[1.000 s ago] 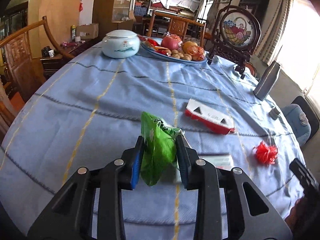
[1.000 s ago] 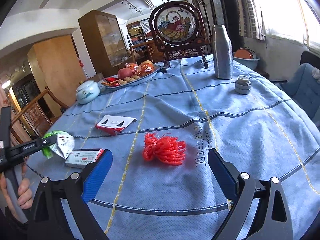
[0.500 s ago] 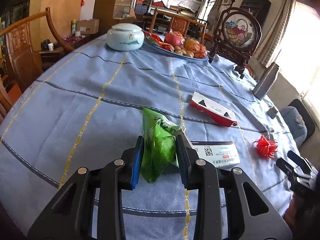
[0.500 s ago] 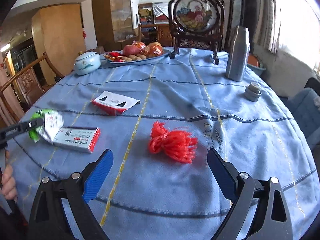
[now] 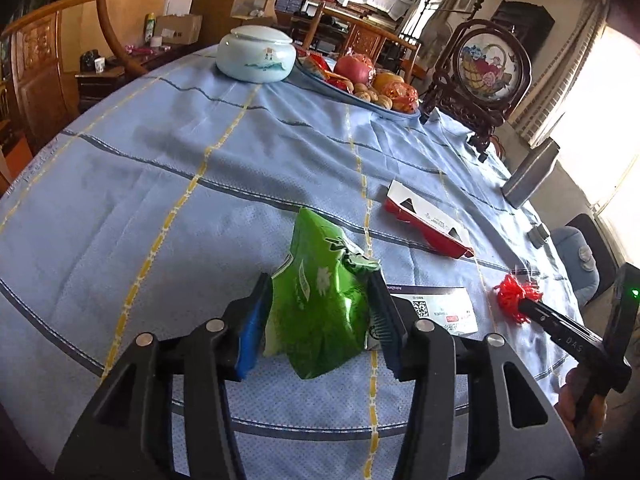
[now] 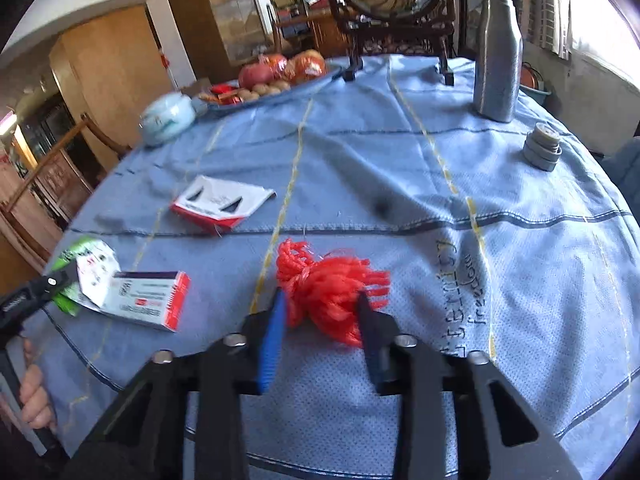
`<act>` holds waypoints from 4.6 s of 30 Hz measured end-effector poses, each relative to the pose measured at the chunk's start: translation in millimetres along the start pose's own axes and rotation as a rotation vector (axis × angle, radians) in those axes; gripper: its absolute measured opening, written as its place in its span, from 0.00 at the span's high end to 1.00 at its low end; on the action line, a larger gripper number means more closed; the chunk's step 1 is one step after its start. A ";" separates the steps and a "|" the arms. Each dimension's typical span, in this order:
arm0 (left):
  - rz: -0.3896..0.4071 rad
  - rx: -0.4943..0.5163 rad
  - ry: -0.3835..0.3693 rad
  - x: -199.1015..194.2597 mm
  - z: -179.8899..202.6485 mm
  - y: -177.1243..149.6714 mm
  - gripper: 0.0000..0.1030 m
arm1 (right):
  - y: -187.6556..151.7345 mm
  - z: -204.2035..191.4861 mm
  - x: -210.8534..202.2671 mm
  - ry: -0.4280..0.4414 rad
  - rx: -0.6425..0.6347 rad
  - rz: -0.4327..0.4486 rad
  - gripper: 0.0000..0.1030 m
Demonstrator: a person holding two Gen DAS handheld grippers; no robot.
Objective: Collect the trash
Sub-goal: 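Grasp the red yarn tassel with the right gripper while the left holds the packet, then carry the green packet and red tassel over the red wastebasket, then open both grippers to drop the packet and tassel into the basket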
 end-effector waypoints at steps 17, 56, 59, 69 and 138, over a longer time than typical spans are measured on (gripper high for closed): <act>0.097 0.096 -0.033 -18.5 19.4 -1.9 0.66 | 3.0 5.5 -23.4 0.059 0.037 0.130 0.83; 0.413 -0.094 0.197 -260.1 -93.9 -71.3 0.66 | -23.2 -167.8 -168.3 0.328 -0.222 0.394 0.84; 0.417 -0.151 0.247 -277.1 -126.0 -88.5 0.66 | -29.3 -188.5 -171.2 0.359 -0.257 0.387 0.84; 0.386 -0.385 0.339 -291.3 -234.0 -124.0 0.66 | -50.4 -272.5 -178.6 0.464 -0.388 0.323 0.84; 0.423 -0.454 0.518 -301.2 -281.5 -132.4 0.09 | -97.6 -437.1 -114.3 0.654 -0.606 0.066 0.48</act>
Point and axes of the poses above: each gripper's, at about its wrist camera, not at the fingertips, and x roughly the way its jaws point, z to its right, y to its top, the point moved 6 cm from there along x, roughly the way its jaws point, and after that the axes turned 10 degrees about -x, right-handed, at the moved point
